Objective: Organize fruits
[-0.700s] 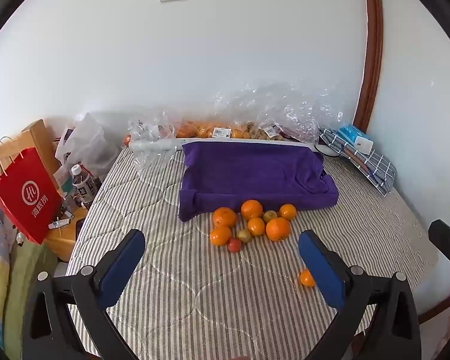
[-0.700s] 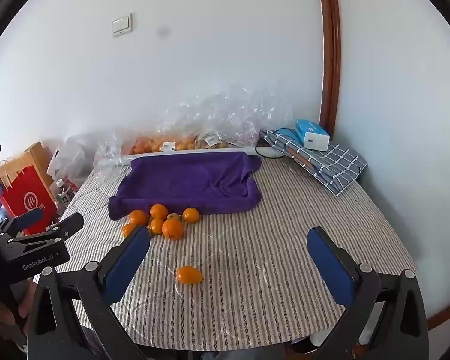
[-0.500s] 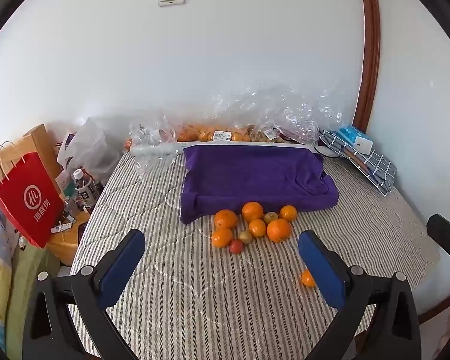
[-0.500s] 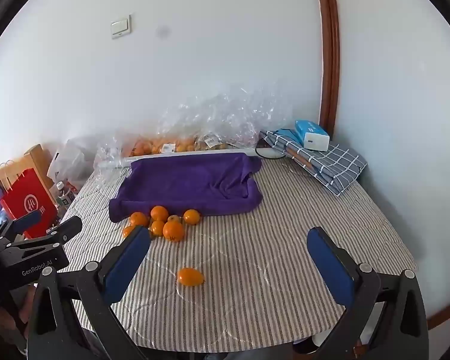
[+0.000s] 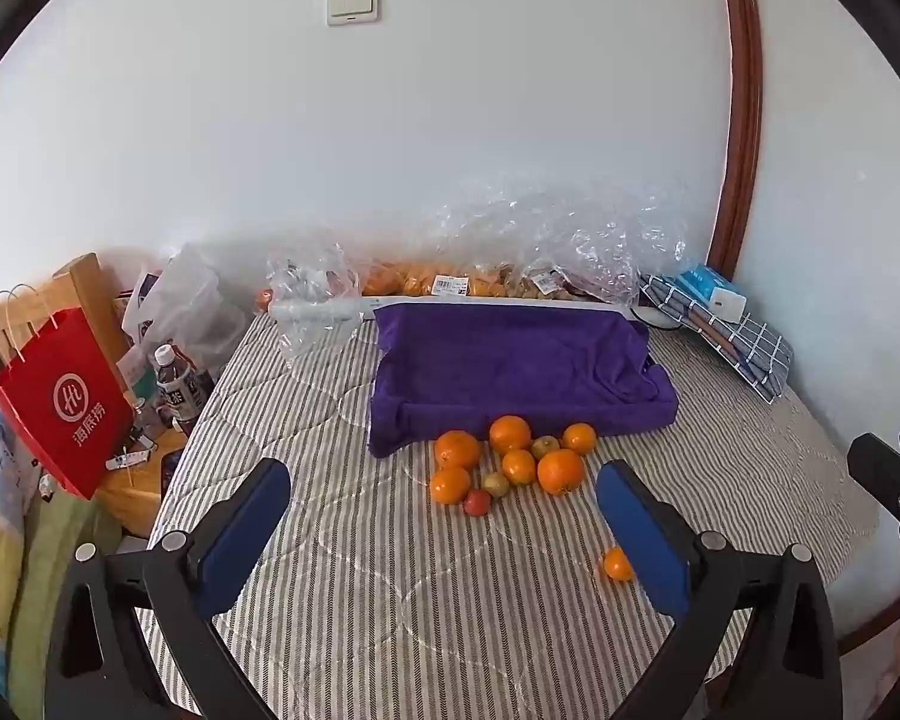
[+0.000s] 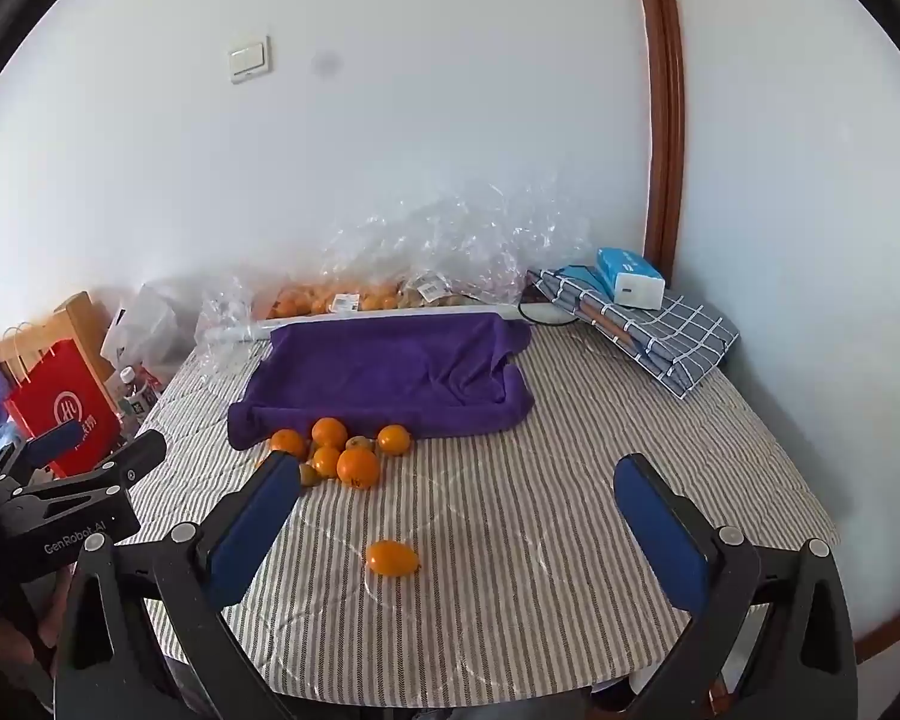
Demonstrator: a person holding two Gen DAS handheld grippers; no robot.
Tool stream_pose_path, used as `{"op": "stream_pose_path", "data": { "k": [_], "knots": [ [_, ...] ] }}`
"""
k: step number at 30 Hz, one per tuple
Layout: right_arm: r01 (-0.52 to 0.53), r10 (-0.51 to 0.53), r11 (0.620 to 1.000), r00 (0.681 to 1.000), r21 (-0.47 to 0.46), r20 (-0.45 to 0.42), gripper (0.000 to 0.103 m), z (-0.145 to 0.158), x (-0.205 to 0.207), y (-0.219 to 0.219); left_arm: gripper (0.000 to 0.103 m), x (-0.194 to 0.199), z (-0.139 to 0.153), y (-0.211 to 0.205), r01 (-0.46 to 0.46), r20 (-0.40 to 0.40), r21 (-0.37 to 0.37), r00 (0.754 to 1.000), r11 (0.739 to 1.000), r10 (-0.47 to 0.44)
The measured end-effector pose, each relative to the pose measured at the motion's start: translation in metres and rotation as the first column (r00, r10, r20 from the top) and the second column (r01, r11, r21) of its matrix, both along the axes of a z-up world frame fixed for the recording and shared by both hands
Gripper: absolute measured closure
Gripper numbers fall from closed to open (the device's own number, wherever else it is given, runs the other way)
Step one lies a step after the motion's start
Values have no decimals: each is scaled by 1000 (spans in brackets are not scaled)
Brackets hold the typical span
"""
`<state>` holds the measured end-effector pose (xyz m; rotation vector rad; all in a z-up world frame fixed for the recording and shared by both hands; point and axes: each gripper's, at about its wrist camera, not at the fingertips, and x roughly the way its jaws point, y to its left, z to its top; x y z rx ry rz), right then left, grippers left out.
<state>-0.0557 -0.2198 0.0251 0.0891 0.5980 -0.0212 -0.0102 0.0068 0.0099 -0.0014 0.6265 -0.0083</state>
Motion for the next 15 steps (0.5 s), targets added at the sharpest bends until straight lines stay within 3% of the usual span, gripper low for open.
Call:
{"op": "stream_pose_path", "data": {
  "k": [15],
  "knots": [
    [-2,1,1000,1000,12,20,0,5,-4,3,0,-5,3,1,-4,14,-13,1000,1000,4]
  ]
}}
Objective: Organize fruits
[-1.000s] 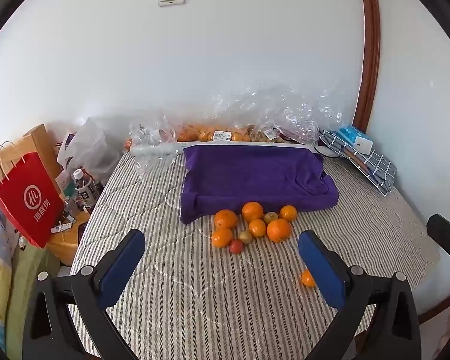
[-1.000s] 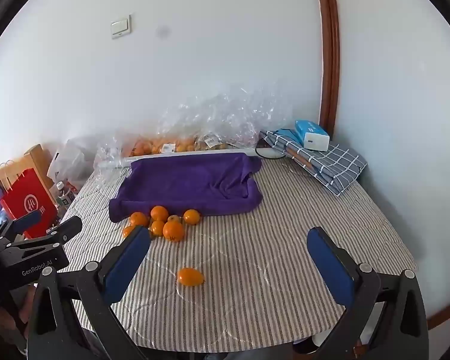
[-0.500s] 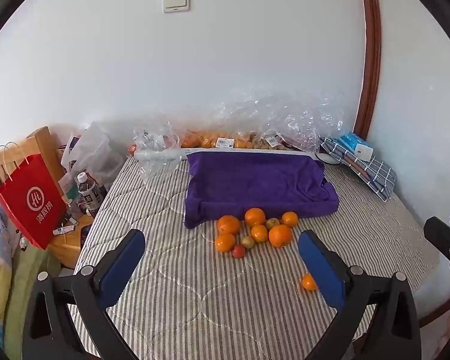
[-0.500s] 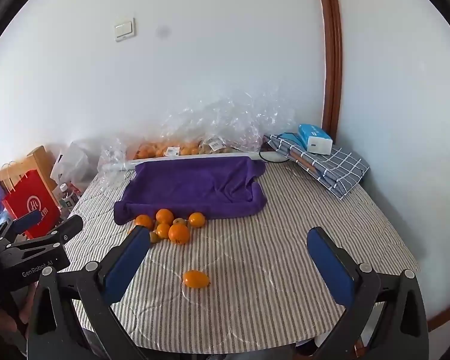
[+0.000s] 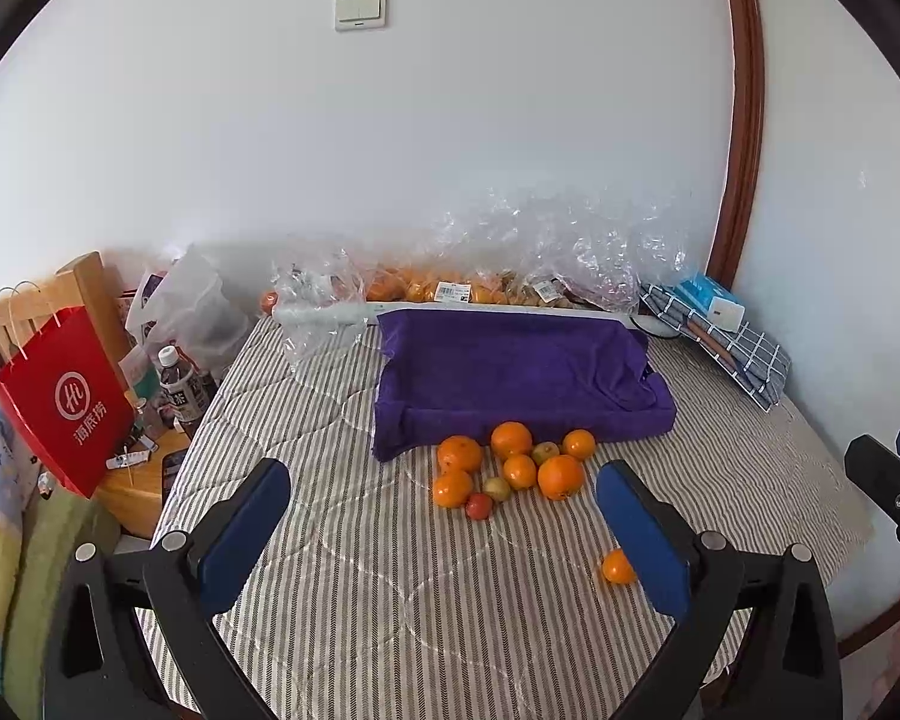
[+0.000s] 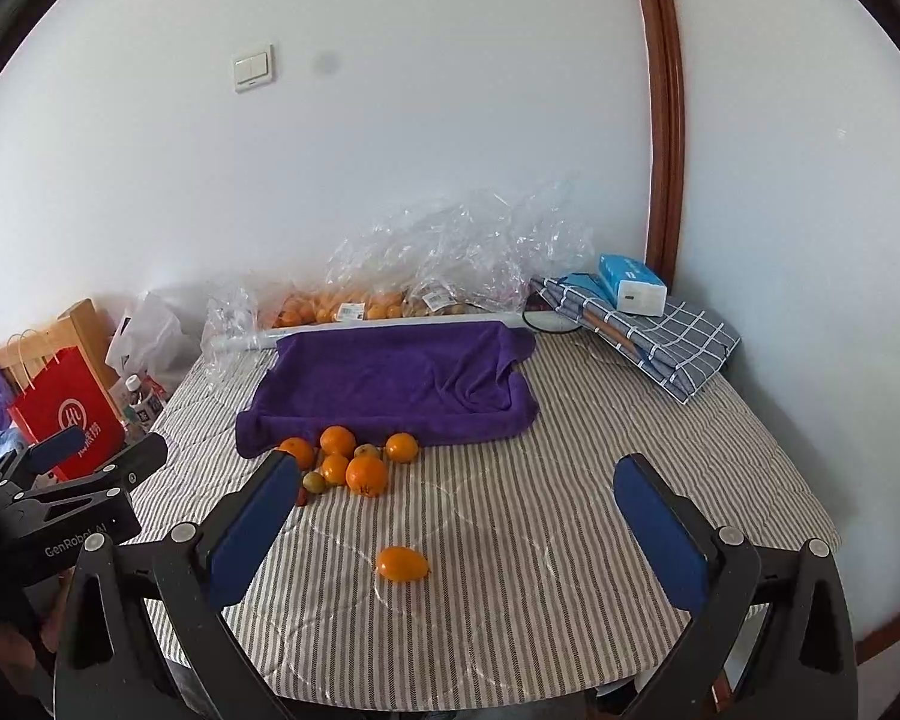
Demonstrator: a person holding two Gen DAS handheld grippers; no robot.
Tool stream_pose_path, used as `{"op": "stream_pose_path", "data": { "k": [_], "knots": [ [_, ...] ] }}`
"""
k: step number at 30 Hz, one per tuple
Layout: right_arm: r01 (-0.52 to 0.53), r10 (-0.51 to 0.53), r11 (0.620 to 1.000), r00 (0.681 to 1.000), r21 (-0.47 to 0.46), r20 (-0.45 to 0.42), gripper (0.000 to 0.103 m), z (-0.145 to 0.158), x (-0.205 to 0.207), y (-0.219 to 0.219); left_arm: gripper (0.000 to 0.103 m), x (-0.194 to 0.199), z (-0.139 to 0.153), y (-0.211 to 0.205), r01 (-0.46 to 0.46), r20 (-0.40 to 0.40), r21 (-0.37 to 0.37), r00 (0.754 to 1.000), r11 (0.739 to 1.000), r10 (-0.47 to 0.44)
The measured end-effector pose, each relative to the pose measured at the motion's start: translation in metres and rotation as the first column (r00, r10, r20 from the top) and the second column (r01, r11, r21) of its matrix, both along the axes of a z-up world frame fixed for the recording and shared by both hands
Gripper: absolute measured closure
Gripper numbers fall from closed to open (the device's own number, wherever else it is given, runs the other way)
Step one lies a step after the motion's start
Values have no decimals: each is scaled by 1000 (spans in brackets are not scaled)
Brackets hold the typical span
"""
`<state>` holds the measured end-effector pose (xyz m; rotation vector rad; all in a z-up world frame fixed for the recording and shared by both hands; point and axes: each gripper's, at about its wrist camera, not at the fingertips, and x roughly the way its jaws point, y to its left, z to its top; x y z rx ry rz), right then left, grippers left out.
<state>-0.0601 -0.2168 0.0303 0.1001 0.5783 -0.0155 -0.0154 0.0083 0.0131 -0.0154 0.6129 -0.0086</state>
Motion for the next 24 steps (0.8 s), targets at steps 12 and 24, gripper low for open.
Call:
{"op": "stream_pose_path", "data": {
  "k": [12,24],
  "knots": [
    [-2,2,1000,1000,-7,8,0,3,0,2,0,0,0,4,2,-1,-10,1000,1000,-2],
    [7,-7,1000,1000,1,6,0,3,-1,3,0,2,-1,4,-1,-7,-13,1000,1000,1]
  ]
}}
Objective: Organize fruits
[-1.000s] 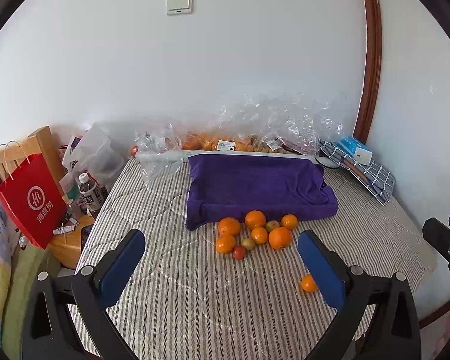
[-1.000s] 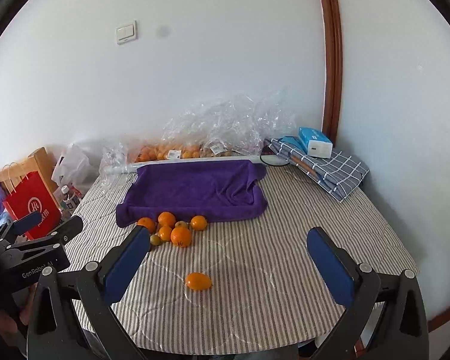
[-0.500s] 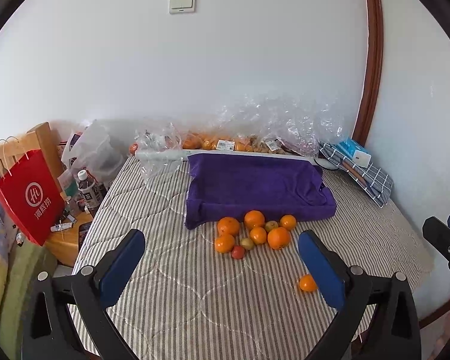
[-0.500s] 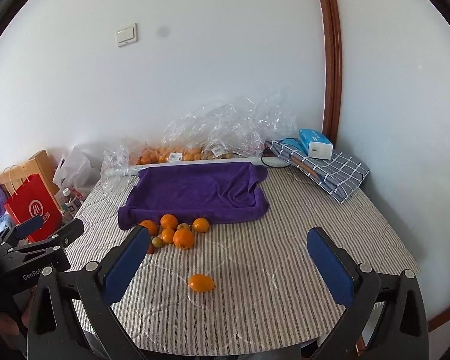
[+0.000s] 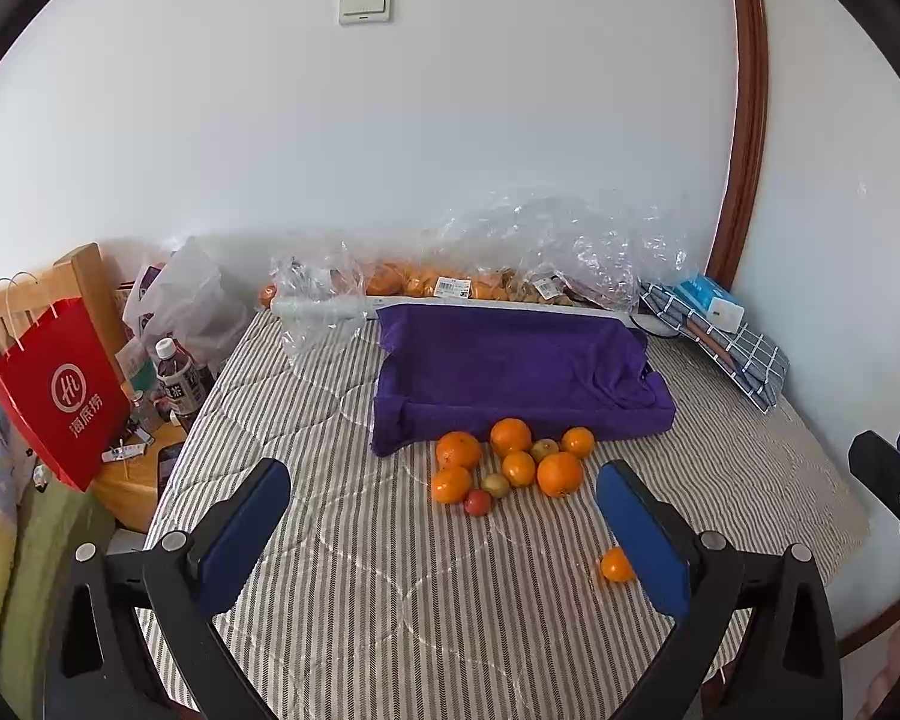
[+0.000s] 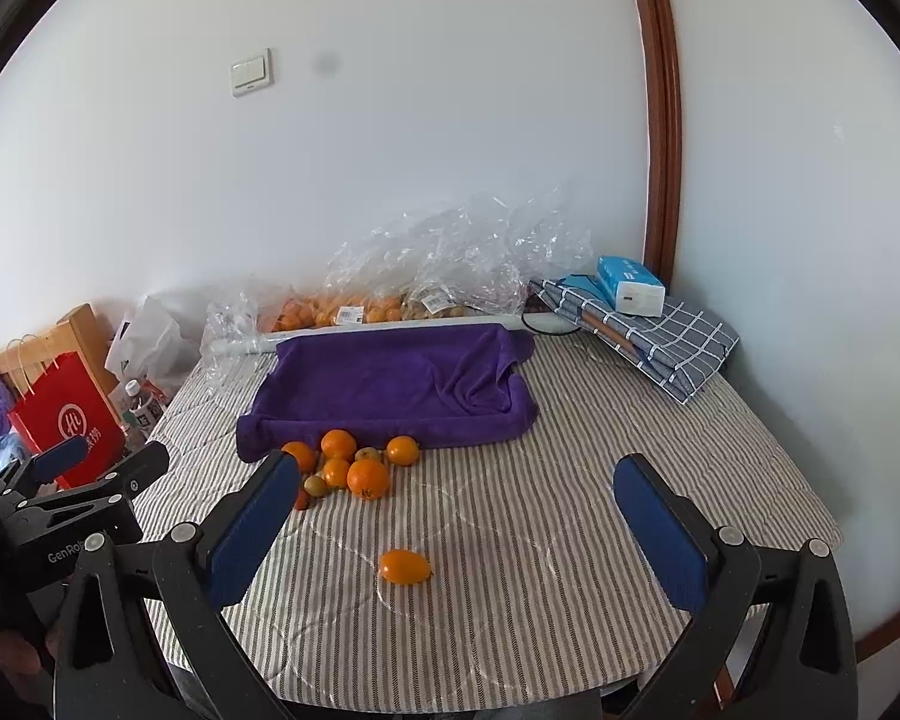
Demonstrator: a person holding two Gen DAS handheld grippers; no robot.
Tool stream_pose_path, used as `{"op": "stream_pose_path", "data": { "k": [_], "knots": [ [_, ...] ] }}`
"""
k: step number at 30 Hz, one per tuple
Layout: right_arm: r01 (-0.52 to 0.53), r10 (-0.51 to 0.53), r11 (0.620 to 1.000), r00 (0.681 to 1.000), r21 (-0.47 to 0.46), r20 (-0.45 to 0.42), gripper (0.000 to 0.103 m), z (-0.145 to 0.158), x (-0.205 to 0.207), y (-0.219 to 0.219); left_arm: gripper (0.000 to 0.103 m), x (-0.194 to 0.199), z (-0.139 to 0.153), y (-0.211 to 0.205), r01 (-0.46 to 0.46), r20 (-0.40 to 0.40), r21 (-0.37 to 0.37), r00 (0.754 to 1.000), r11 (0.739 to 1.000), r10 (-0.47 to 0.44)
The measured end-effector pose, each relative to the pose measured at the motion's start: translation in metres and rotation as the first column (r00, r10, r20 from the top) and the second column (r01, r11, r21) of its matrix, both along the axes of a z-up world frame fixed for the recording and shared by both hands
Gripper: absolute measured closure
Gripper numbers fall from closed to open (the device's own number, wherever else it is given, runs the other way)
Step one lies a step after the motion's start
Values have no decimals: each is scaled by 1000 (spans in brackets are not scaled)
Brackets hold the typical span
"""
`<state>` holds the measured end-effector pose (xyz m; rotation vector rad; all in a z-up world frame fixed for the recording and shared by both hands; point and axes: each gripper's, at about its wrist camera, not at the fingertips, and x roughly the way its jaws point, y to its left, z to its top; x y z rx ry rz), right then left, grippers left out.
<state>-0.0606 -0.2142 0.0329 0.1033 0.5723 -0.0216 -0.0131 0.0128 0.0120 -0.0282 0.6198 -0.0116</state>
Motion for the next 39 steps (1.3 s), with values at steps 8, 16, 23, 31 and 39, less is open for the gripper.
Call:
{"op": "stream_pose_path", "data": {
  "k": [8,16,23,31,39],
  "knots": [
    [5,-5,1000,1000,9,3,0,-3,1,-4,0,0,0,-1,-1,-1,2,1000,1000,1],
    [7,-7,1000,1000,-5,9,0,-3,1,-1,0,5,1,-2,5,-6,1,1000,1000,-5],
    [-4,4,1000,1000,6,2,0,-7,2,1,0,8,-1,-2,6,-8,-7,1000,1000,-6],
    [-11,11,1000,1000,13,-8,0,-19,11,4,0,20,-12,2,1,-23,-1,1000,1000,-1],
    [-17,18,1000,998,18,-63,0,-44,36,7,0,43,-32,16,-39,-50,-4,998,999,39]
  ]
}}
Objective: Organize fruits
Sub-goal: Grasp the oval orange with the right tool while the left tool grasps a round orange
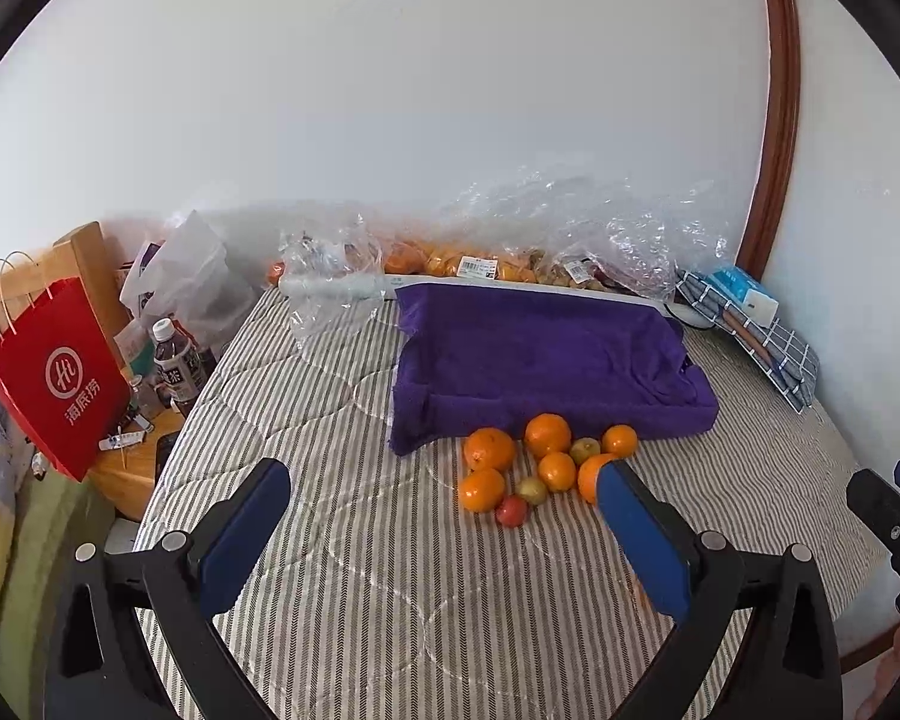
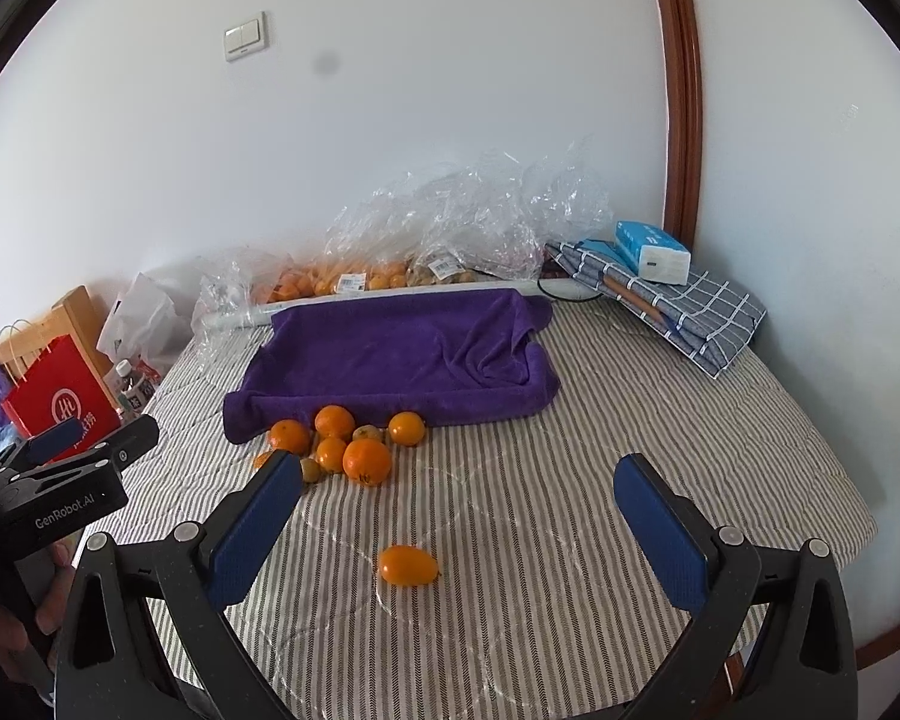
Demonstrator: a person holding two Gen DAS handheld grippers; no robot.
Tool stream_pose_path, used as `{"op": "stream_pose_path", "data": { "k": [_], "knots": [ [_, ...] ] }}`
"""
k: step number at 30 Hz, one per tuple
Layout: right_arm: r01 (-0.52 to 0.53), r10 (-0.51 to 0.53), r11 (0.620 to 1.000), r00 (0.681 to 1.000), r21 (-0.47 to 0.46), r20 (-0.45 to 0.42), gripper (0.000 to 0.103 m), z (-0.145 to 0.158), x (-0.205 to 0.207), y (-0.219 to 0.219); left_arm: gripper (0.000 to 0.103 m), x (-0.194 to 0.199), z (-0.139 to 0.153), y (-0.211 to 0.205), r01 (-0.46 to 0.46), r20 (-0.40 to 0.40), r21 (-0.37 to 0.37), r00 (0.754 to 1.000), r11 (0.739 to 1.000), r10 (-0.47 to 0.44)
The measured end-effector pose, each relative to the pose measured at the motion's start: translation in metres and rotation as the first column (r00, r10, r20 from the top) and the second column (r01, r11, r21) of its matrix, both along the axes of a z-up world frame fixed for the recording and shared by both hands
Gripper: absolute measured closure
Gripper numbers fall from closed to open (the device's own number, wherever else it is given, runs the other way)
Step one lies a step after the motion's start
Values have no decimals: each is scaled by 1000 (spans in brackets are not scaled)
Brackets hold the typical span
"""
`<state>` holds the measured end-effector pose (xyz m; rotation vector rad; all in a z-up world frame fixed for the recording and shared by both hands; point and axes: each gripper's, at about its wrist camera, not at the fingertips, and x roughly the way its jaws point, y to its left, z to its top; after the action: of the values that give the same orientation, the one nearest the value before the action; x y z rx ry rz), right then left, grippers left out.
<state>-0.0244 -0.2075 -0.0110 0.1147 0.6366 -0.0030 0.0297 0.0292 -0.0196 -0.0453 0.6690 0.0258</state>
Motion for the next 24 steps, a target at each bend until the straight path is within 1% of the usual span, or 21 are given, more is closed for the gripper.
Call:
{"op": "stream_pose_path", "data": {
  "k": [4,8,10,11,12,18,20,22,24],
  "knots": [
    [-10,10,1000,1000,8,-11,0,-18,10,2,0,12,-17,8,-19,-26,7,999,1000,19],
    [-19,22,999,996,37,-81,2,-43,25,0,0,20,-37,19,-52,-70,5,996,999,52],
    [-17,22,999,994,48,-111,7,-55,30,-1,3,23,-45,26,-72,-84,14,994,997,73],
    [-21,29,998,991,58,-130,8,-63,32,-1,5,25,-49,29,-78,-94,16,992,997,79],
    [-32,42,997,989,69,-144,9,-70,34,-1,8,26,-52,31,-75,-104,10,992,997,76],
    [-106,132,985,970,134,-203,26,-110,36,10,9,38,-74,44,-66,-164,31,984,997,70],
    [-128,156,983,962,132,-225,33,-122,37,16,9,42,-84,48,-56,-193,10,980,998,57],
    [-143,170,982,952,120,-253,42,-131,38,22,9,44,-89,50,-56,-204,4,977,998,56],
    [-157,179,982,947,103,-268,45,-139,39,26,9,46,-92,49,-54,-210,16,976,998,56]
  ]
}}
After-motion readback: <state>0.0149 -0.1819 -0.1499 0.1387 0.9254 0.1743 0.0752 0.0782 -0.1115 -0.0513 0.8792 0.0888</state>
